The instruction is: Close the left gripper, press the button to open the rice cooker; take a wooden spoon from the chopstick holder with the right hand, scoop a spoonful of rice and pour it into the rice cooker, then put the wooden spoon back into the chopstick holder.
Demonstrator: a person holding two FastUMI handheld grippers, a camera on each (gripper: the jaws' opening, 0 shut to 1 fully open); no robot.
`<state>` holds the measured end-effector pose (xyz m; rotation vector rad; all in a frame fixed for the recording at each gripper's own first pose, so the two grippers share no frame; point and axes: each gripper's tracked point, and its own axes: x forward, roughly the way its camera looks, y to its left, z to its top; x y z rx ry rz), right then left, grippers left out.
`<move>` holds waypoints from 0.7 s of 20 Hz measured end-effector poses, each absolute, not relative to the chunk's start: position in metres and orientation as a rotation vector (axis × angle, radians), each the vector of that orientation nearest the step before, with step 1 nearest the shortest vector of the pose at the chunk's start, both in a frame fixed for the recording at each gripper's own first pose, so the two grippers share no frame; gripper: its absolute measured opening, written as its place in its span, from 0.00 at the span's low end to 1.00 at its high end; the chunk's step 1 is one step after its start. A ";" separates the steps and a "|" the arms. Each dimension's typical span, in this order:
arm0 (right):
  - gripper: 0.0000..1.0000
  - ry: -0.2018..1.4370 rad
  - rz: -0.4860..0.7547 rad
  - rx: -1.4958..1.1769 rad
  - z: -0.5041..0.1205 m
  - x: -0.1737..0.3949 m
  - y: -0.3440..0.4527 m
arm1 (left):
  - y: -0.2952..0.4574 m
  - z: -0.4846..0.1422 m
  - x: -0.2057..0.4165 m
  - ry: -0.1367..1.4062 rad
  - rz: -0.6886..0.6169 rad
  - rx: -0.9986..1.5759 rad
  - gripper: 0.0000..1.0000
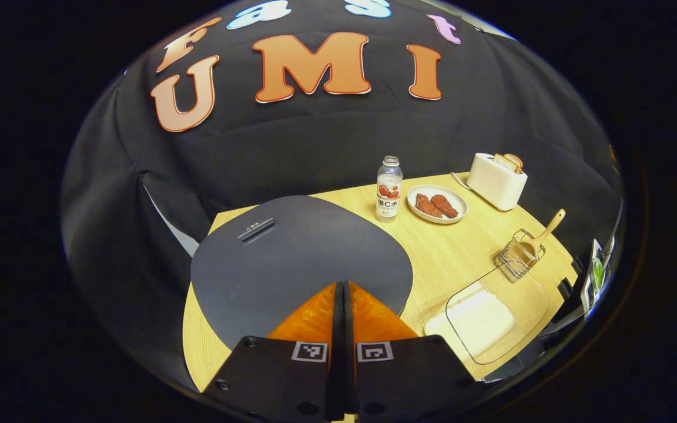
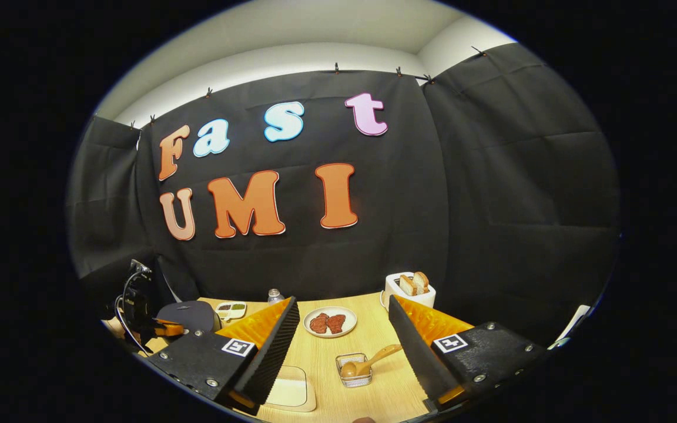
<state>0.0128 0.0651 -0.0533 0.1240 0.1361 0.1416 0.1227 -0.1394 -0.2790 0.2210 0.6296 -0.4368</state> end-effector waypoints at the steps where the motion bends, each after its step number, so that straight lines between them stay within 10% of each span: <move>1: 0.95 0.136 0.141 0.129 -0.053 0.011 0.064 | -0.141 -0.279 0.126 0.604 -0.430 0.258 0.01; 14: 0.95 0.087 0.133 0.138 -0.035 0.003 0.056 | -0.125 -0.148 0.150 0.343 -0.288 0.176 0.09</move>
